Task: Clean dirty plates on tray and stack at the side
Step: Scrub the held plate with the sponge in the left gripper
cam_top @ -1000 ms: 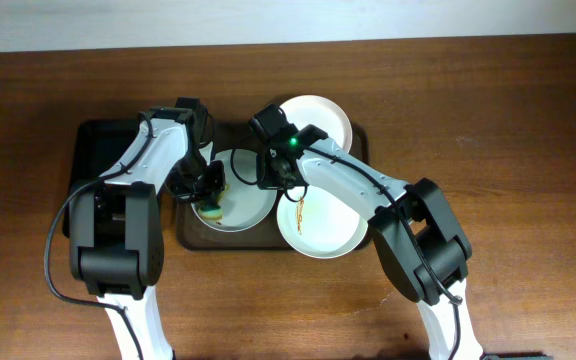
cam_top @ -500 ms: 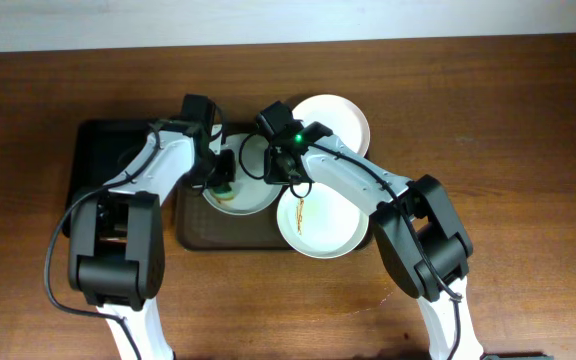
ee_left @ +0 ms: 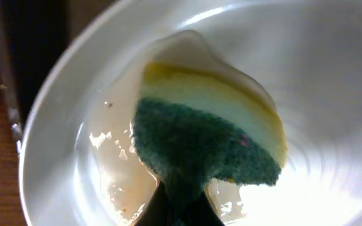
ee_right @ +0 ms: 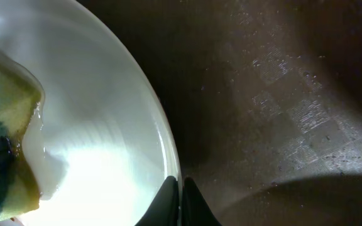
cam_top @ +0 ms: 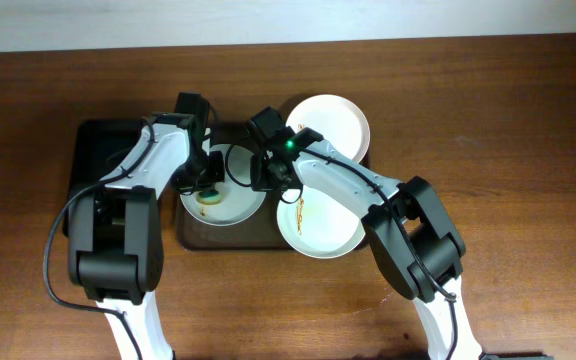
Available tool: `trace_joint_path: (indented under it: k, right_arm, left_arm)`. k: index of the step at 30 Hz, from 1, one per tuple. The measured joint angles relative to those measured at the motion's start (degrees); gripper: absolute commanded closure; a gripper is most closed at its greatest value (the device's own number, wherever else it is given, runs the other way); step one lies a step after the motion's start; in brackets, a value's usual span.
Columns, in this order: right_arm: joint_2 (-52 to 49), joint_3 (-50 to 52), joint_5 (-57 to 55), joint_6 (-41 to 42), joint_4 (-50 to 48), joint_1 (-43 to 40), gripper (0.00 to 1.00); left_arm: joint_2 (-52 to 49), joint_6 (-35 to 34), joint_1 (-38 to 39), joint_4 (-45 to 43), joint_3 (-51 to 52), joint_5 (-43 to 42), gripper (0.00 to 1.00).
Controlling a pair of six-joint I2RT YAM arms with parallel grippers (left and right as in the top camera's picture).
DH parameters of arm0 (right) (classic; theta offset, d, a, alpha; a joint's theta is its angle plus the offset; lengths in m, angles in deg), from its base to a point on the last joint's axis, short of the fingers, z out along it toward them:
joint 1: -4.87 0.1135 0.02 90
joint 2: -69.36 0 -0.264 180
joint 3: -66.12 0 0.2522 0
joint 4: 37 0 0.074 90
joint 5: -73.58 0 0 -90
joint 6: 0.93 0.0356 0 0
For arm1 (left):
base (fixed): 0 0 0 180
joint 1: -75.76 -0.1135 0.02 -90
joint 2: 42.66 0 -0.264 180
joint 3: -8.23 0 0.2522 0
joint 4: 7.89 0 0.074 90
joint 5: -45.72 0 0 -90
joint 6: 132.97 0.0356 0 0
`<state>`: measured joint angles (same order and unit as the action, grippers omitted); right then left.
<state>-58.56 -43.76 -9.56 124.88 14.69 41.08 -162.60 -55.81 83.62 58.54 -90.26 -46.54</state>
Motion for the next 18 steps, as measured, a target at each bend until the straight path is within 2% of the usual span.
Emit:
trace_joint_path:
  k: [3, 6, 8, 11, 14, 16, 18]
  right_arm:
    - [0.00, 0.00, -0.02, -0.02, 0.00, 0.00, 0.96]
    - [0.00, 0.00, -0.04, -0.02, 0.00, 0.00, 0.96]
    - [0.00, 0.00, -0.04, -0.09, 0.00, 0.00, 0.96]
    - [0.00, 0.00, -0.04, -0.09, 0.00, 0.00, 0.96]
    - [0.00, 0.00, 0.15, -0.09, 0.13, 0.00, 0.96]
    - [0.00, 0.00, 0.74, -0.24, 0.24, 0.00, 0.96]
    - [0.00, 0.00, 0.76, -0.39, 0.46, 0.04, 0.96]
  left_arm:
    - [0.00, 8.63, -1.51, -0.66, 0.11, -5.70, 0.99]
    - [-0.07, 11.08, -1.53, -5.38, 0.85, -11.30, 0.99]
    - [-0.07, 6.12, -0.92, -7.98, 0.94, -7.61, 0.99]
    - [0.04, -2.23, 0.42, -8.74, 0.72, 3.26, 0.99]
    - [0.04, -4.79, 0.24, -2.21, 0.20, 10.29, 0.99]
    - [0.04, -5.01, 0.17, 2.97, 0.07, 10.21, 0.99]
    - [0.04, -4.55, -0.20, 4.20, 0.07, 8.13, 0.99]
